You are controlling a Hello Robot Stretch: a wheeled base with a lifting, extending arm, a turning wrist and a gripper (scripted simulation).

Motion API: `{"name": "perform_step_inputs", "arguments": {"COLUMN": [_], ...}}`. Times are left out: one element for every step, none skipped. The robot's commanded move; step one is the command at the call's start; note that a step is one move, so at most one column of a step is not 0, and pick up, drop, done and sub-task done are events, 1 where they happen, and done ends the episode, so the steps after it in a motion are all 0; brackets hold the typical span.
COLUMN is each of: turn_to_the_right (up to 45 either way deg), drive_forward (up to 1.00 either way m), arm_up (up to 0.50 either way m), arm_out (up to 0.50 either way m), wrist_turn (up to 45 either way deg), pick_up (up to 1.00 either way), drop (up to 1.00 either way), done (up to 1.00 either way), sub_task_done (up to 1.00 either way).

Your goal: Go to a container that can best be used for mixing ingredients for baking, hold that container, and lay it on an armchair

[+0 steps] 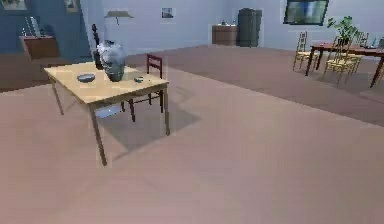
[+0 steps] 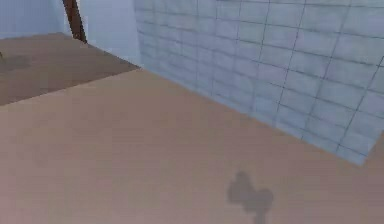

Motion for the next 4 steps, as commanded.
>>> {"name": "perform_step_inputs", "arguments": {"turn_to_the_right": [-42.0, 0.0, -9.0, 0.0], "drive_forward": [0.0, 0.35, 0.0, 1.0], "arm_up": [0.0, 0.0, 0.0, 0.0], "arm_out": [0.0, 0.0, 0.0, 0.0], "wrist_turn": [0.0, 0.0, 0.0, 0.0], "pick_up": [0.0, 0.0, 0.0, 0.0], "drop": [0.0, 0.0, 0.0, 0.0], "done": [0.0, 0.0, 0.0, 0.0], "sub_task_done": [0.0, 0.0, 0.0, 0.0]}}
